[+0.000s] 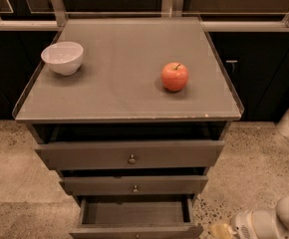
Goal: Close bottom drawer
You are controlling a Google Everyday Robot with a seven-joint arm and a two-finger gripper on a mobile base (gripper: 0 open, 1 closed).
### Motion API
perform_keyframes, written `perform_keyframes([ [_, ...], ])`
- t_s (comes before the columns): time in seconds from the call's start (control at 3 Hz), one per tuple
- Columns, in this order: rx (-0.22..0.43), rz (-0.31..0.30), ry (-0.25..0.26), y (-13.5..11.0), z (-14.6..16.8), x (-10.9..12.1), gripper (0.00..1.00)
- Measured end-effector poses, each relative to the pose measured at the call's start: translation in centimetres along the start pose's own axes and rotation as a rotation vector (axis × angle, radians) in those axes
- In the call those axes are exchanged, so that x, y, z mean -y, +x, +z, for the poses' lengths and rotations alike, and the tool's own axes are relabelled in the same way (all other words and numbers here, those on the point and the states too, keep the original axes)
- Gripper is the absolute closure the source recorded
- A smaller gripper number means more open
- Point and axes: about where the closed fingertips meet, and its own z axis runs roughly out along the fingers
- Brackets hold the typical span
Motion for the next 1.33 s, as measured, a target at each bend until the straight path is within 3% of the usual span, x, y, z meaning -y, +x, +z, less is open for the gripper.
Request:
perform_keyframes([
  [0.67,-0.053,0.21,-0.171,5.7,12.4,1.7,1.0],
  [1.33,-0.025,0.229,-0.159,5.6,13.0,2.5,1.0],
])
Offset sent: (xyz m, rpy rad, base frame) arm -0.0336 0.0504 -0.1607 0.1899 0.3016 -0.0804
